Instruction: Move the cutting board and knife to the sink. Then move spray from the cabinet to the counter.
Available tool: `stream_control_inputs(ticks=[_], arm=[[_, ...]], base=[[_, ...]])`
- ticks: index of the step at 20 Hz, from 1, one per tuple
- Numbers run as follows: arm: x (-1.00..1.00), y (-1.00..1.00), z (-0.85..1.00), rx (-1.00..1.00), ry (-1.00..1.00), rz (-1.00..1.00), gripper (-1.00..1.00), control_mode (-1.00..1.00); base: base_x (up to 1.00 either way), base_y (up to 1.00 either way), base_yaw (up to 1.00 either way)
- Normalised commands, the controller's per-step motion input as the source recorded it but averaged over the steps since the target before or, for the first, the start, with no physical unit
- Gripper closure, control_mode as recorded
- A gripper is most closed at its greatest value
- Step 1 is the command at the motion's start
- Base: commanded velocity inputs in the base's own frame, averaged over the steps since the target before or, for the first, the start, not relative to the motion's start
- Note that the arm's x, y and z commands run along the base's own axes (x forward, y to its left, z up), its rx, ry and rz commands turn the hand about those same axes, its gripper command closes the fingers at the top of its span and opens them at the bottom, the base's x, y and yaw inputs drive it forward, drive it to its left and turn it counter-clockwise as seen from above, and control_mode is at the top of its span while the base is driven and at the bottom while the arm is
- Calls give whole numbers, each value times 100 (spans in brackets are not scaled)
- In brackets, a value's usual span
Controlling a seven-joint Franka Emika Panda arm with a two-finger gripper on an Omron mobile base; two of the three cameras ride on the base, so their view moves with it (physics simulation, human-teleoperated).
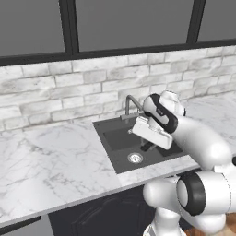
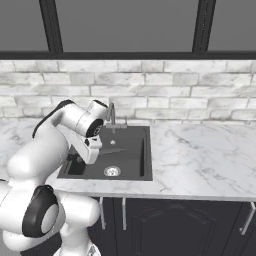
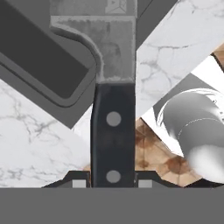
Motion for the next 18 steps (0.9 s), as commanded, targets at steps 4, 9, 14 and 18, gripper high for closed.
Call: stream_control_inputs(ticks=[4,9,14,18], arm=[[15,-18,-30,0,0,0,100,-100],[9,-1,-33,0,-3,0,100,-100],[8,0,-41,2,-6,0,100,-100],[27,0,-32,1,-7,0,100,-100]], base=[[0,0,0],[0,0,0],[0,0,0],[0,0,0]])
